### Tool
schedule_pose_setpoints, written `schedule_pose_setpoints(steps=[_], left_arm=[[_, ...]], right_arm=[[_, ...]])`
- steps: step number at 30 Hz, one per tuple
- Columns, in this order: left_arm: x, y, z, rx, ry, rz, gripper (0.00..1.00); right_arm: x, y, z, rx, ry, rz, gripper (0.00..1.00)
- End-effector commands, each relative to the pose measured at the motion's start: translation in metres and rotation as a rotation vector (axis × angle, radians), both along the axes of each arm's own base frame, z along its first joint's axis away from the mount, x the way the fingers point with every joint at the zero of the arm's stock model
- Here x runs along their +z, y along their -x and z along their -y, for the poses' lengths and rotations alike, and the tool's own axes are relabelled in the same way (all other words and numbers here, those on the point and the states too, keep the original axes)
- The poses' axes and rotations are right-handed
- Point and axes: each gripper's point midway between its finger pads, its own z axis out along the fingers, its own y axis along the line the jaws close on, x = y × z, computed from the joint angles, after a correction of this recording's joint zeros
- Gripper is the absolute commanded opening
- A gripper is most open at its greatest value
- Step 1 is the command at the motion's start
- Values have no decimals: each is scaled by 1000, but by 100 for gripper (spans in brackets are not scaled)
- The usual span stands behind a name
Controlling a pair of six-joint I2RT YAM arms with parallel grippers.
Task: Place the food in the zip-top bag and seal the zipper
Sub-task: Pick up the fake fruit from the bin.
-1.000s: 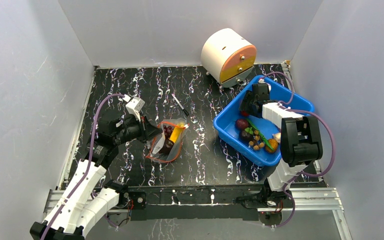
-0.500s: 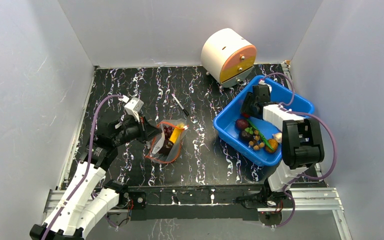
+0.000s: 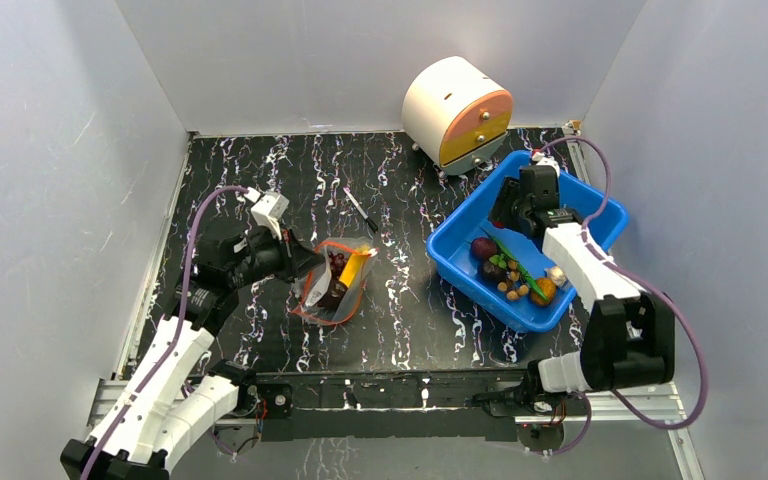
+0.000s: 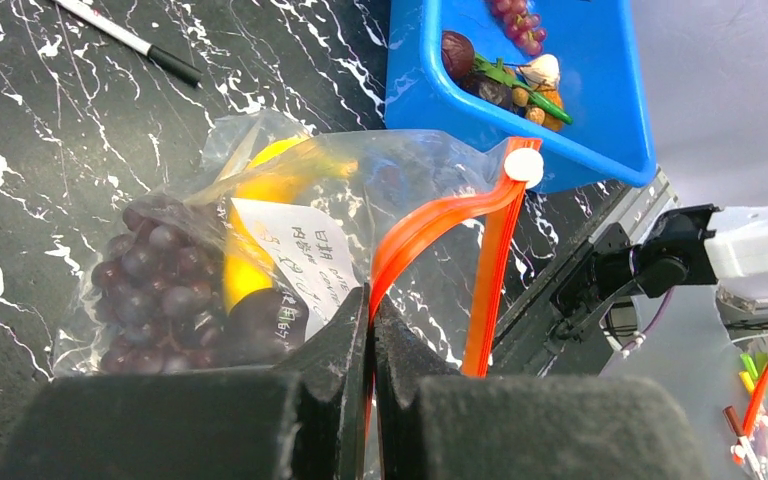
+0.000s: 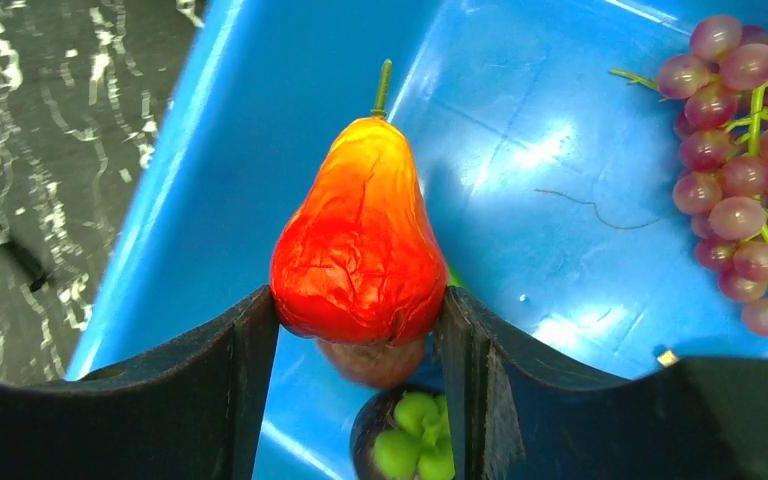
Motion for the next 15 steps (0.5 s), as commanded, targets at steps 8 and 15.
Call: schedule_pose_setpoints(steps=[8, 15], left_arm=[[22, -17, -1, 76, 34, 25, 0], [23, -27, -6, 105, -30, 7, 0]], right_arm=[[97, 41, -81, 229, -46, 186, 43], [150, 86, -164, 431, -202, 291, 43]])
